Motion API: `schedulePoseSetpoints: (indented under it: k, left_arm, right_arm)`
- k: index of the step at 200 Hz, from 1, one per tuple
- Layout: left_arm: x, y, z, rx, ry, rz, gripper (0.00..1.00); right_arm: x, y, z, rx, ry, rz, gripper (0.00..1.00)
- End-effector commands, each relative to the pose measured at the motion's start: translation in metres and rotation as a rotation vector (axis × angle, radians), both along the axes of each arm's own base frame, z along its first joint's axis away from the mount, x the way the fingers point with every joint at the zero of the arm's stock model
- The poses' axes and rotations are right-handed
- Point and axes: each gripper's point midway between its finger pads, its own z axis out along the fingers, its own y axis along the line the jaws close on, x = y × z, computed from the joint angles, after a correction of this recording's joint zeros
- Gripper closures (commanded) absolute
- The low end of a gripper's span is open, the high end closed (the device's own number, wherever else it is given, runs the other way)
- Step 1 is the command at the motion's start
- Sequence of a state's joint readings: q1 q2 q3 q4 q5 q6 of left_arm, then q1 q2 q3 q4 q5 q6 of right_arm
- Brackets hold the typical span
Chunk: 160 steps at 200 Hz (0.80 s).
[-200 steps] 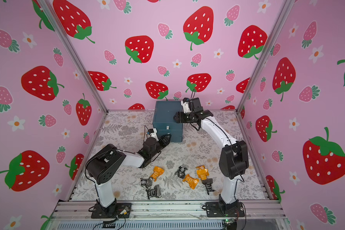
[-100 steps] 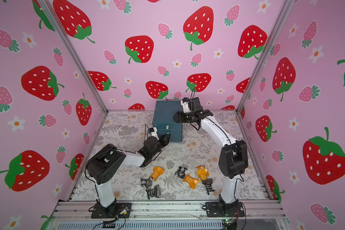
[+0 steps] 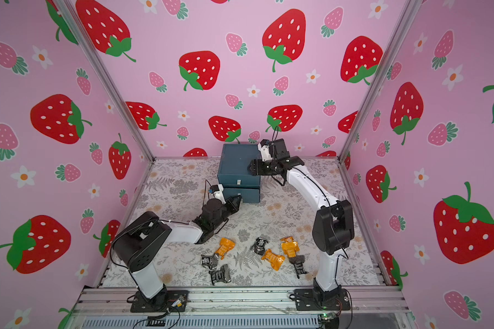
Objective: Place the cookies into the drawer by color
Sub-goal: Open the drawer in the storage box.
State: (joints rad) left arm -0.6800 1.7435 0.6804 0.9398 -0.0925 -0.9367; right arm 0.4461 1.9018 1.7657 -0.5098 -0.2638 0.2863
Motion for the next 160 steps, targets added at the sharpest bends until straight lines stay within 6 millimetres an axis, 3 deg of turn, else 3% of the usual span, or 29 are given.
schedulePoseSetpoints:
  k: [1,28,58,110,143,149,160]
  left_arm:
    - [-0.024,0.0,0.006,0.03,-0.02,-0.025,1.0]
    - [-0.057,0.004,-0.001,0.027,0.005,-0.056,1.0]
    - [-0.08,0.006,-0.008,0.048,0.033,-0.08,1.0]
    - [-0.096,0.003,-0.021,0.057,0.065,-0.104,1.0]
    - [-0.094,0.005,-0.026,0.113,0.075,-0.089,1.0]
    - [-0.094,0.005,-0.026,0.118,0.069,-0.09,0.96]
    - [-0.093,0.006,-0.023,0.124,0.062,-0.089,0.76]
  right_arm:
    - [-0.016,0.005,-0.033,-0.064,0.102,0.053,0.27]
    - [-0.016,0.004,-0.033,-0.066,0.104,0.049,0.27]
    - [-0.018,0.004,-0.033,-0.062,0.109,0.05,0.27]
    - [-0.021,0.008,-0.032,-0.062,0.111,0.058,0.27]
    - [-0.022,0.01,-0.033,-0.064,0.117,0.062,0.27]
    - [-0.023,0.01,-0.033,-0.064,0.116,0.063,0.26]
    - [-0.023,0.01,-0.032,-0.065,0.115,0.063,0.26]
